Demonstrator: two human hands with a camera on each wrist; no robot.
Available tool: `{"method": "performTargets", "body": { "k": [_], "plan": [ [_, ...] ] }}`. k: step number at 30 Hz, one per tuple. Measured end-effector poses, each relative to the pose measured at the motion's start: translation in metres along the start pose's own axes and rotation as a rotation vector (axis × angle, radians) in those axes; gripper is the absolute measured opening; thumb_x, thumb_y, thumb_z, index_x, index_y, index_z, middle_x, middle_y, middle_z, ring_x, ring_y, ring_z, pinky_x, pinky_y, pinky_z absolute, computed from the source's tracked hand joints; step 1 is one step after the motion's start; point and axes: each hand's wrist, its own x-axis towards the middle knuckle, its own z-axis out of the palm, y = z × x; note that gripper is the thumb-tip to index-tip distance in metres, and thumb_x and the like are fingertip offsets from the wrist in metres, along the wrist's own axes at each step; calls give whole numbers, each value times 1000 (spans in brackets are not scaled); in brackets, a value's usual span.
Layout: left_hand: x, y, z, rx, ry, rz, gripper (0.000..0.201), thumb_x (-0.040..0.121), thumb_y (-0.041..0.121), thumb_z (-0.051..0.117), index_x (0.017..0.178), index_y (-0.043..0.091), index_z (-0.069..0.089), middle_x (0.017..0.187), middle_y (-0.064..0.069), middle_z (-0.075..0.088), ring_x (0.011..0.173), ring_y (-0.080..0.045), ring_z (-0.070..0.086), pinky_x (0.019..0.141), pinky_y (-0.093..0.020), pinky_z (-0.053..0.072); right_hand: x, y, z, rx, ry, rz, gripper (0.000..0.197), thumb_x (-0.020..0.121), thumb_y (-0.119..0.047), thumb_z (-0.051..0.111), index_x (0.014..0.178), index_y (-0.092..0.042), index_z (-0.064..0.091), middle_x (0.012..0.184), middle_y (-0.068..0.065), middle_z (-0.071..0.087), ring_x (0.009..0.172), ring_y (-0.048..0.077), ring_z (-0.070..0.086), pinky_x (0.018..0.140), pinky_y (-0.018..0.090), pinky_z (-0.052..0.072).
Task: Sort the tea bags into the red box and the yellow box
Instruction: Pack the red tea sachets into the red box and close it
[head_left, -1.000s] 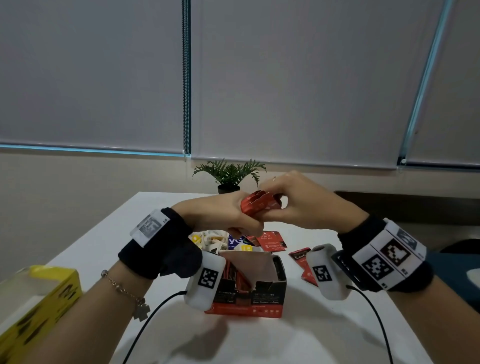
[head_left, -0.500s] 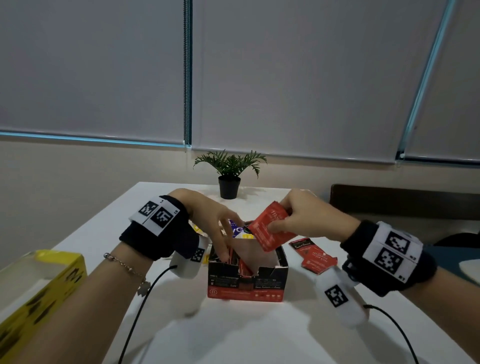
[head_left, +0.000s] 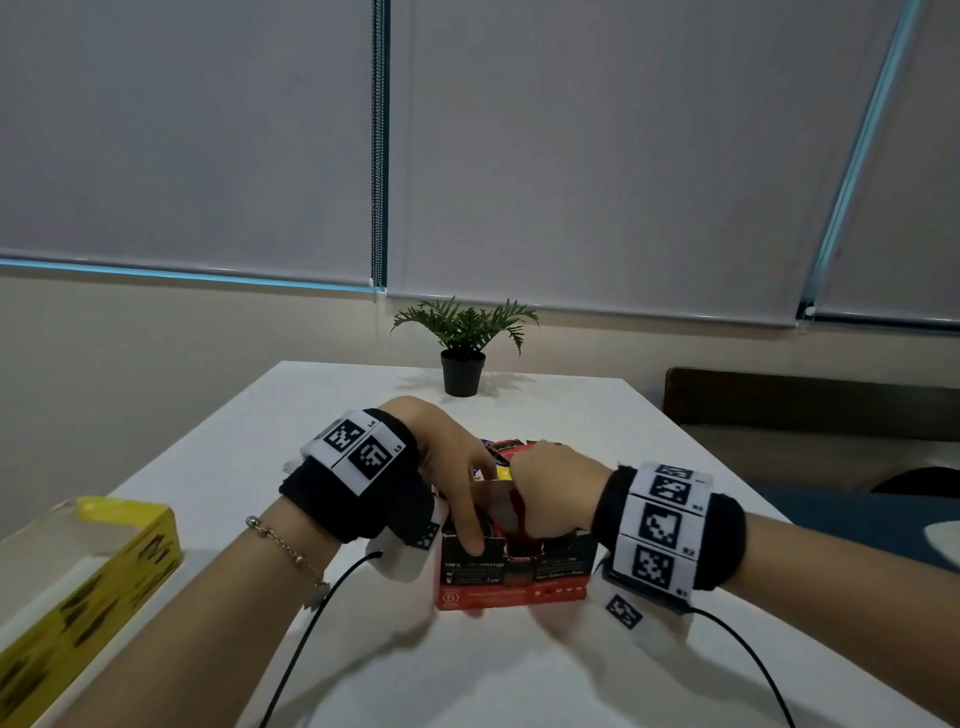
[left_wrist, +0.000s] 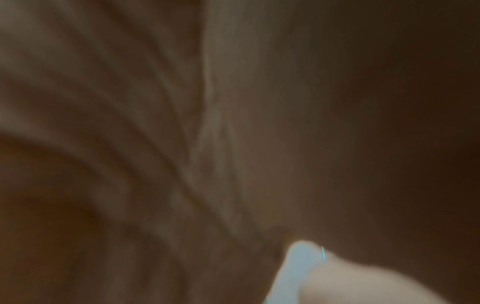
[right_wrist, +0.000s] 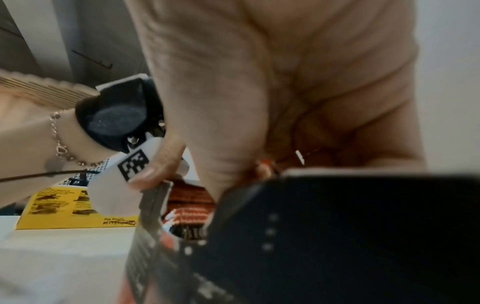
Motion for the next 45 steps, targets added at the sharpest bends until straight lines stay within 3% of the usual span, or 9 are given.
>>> {"method": "performTargets", "body": {
  "k": [6, 10, 13, 16, 22, 30, 39, 42, 45],
  "plan": [
    [3, 3, 1, 10, 15, -2, 66, 67, 46, 83, 125, 27, 56, 121, 5, 64, 110, -19, 62, 98, -35, 49, 17, 4, -3, 148, -168, 40, 28, 84, -21, 68, 107, -5, 67, 89, 9, 67, 72, 21, 61, 74, 32, 56],
    [3, 1, 0, 37, 14, -34, 77, 62, 54, 83, 128, 28, 53, 122, 6, 64, 108, -17, 62, 100, -39, 49, 28, 16, -12, 456, -410, 119, 47, 81, -24, 76, 120, -3, 62, 113, 16, 70, 100, 29, 70, 93, 40, 56],
    [2, 0, 0, 48, 15, -41, 80, 61, 56, 82, 130, 29, 52, 123, 6, 63, 110, -18, 61, 100, -40, 48, 23, 22, -21, 620, -574, 136, 33, 93, -24, 63, 116, -1, 61, 110, 16, 69, 98, 28, 67, 97, 38, 53],
    [2, 0, 0, 44, 6, -42, 79, 62, 56, 82, 129, 28, 52, 122, 6, 63, 110, -18, 61, 100, -41, 48, 19, 29, -22, 686, -689, 129, 15, 97, -16, 56, 106, -5, 61, 101, 12, 67, 85, 20, 67, 82, 28, 56],
    [1, 2, 0, 47, 2, -37, 77, 63, 56, 81, 129, 28, 52, 125, 6, 62, 111, -17, 61, 101, -39, 48, 22, 24, -10, 466, -595, 113, 25, 89, -28, 69, 108, -12, 64, 125, 17, 65, 116, 33, 63, 104, 43, 48],
    [-1, 3, 0, 44, 3, -41, 75, 66, 53, 81, 131, 28, 51, 127, 6, 61, 111, -17, 60, 100, -39, 48, 19, 37, -26, 571, -428, 46, 27, 85, -27, 74, 96, -3, 69, 93, 8, 75, 79, 16, 72, 80, 22, 58],
    [-6, 2, -3, 97, 13, -32, 74, 72, 50, 78, 136, 27, 48, 133, 6, 56, 118, -17, 55, 104, -39, 44, 19, 120, -54, 722, -79, 179, 29, 92, -24, 66, 106, 2, 68, 96, 14, 76, 87, 26, 75, 81, 33, 60],
    [-6, 0, -3, 96, 10, -26, 77, 72, 47, 79, 139, 30, 44, 136, 6, 53, 122, -18, 53, 106, -40, 43, 20, 142, -30, 553, -110, 311, 31, 89, -22, 70, 113, -3, 65, 103, 12, 71, 91, 26, 72, 80, 36, 60],
    [-6, -1, -4, 97, 4, -22, 83, 71, 44, 81, 142, 31, 38, 138, 6, 51, 123, -18, 52, 107, -40, 42, 19, 151, -3, 394, -232, 399, 61, 81, -31, 78, 132, -11, 52, 109, 8, 65, 93, 20, 68, 84, 35, 59]
  ]
}}
